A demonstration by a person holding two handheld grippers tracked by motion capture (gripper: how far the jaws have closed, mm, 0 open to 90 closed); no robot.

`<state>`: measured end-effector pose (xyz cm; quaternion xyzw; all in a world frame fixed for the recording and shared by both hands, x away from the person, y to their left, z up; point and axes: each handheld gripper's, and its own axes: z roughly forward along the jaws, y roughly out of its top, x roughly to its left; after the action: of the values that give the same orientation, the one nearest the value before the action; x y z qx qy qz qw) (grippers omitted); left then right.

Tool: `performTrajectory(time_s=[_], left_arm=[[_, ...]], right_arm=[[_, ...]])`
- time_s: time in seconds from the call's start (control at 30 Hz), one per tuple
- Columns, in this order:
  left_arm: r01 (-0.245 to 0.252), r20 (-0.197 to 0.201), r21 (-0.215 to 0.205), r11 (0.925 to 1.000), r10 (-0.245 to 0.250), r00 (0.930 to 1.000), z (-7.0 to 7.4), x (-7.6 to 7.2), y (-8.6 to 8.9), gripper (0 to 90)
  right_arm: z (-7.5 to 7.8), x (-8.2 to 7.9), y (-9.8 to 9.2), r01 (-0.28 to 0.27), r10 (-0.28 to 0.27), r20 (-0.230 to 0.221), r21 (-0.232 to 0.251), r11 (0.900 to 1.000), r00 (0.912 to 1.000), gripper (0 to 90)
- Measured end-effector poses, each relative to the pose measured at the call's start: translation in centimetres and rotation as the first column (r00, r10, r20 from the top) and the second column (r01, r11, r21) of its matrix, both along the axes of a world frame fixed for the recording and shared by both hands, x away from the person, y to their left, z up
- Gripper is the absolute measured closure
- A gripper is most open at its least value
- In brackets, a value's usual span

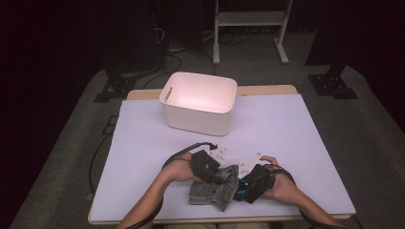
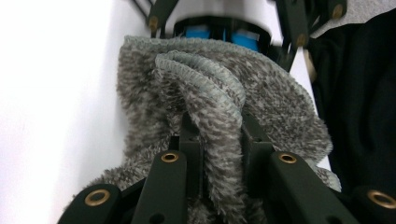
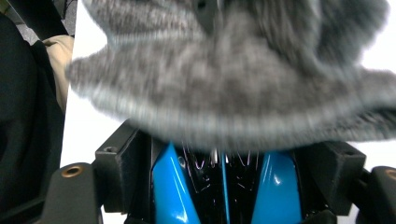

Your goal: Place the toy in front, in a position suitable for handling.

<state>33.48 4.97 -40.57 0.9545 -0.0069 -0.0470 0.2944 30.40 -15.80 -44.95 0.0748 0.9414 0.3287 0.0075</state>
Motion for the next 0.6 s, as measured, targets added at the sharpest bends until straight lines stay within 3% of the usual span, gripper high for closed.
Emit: performTrajectory(time_s=[0.13,0.23,0.4,0.6], left_arm=[[-0.068,-0.006,-0.002,0.9977,0.068,0.9977,-0.4,-0.3,3.1,74.9],[-0.138,-0.006,-0.010,0.9903,0.138,0.9904,-0.5,-0.2,6.1,74.9],[-0.243,0.016,-0.024,0.9696,0.244,0.9697,0.4,-0.2,10.6,74.8],[-0.333,0.037,-0.011,0.9427,0.334,0.9420,1.3,-0.2,14.2,74.5]], right_arm=[[0.0,0.0,-0.1,0.003,-0.003,-0.004,0.000,1.000,1.0000,23.3],[-0.1,0.0,-0.1,0.002,-0.002,-0.003,0.006,1.000,1.0000,23.3],[-0.1,0.1,-0.1,0.007,-0.007,-0.008,0.010,1.000,0.9999,23.1],[-0.1,0.1,-0.1,0.010,-0.009,-0.009,0.011,1.000,0.9999,23.1]])
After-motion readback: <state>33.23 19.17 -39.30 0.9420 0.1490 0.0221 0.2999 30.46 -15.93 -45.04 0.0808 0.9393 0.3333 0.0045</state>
